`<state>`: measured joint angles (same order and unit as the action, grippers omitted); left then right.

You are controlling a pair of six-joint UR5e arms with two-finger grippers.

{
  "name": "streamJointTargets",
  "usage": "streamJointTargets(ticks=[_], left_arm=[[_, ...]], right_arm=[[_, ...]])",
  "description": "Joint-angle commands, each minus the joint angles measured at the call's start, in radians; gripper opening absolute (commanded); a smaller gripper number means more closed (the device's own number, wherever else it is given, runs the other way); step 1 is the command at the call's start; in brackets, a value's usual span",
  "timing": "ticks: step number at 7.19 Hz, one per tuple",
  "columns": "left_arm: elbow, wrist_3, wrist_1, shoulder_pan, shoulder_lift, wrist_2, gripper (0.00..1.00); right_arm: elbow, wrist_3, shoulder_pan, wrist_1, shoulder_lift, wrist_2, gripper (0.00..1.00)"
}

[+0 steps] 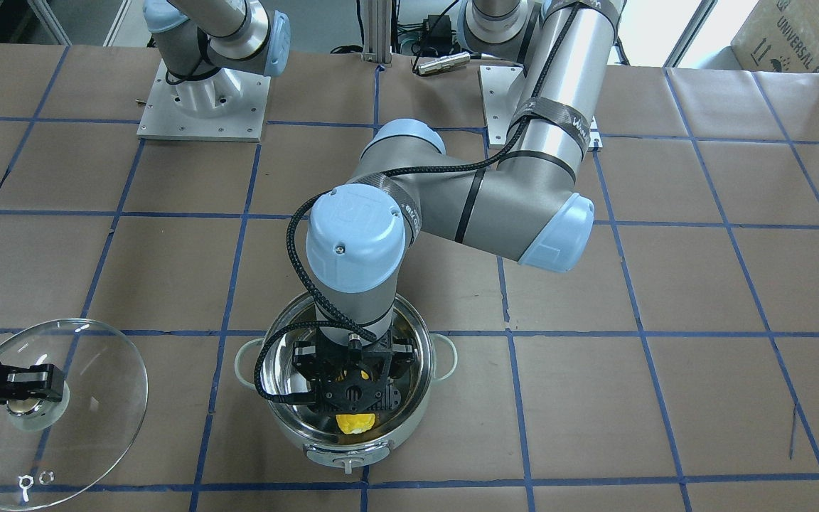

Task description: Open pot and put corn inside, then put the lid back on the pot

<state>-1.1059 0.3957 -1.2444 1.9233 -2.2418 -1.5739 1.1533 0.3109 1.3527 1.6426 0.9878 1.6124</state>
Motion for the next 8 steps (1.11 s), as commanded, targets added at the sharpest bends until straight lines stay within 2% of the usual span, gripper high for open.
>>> streamJointTargets(ticks=[1,3,5,6,8], left_arm=[[-0.017,-0.017,-0.001,-0.015,0.016,0.012,1.00],[-0.023,-0.162,-0.041,-0.068,0.039,0.028,1.00],[-0.055,-0.362,-0.214,-0.186,0.164,0.029,1.00],[-0.110,-0.436,-0.243,-0.249,0.238,0.031,1.00],[-0.313,-0.501,-0.244,-0.326,0.417,0.022,1.00]], right_arm=[[0.000,0.001,0.003,-0.001,0.000,0.000,0.15],[-0.015,0.001,0.006,-0.003,0.008,0.000,0.15],[-0.026,-0.019,0.041,-0.020,0.055,-0.002,0.16],[-0.026,-0.085,0.099,-0.029,0.075,-0.003,0.16],[-0.014,-0.255,0.239,-0.040,0.121,-0.015,0.14]])
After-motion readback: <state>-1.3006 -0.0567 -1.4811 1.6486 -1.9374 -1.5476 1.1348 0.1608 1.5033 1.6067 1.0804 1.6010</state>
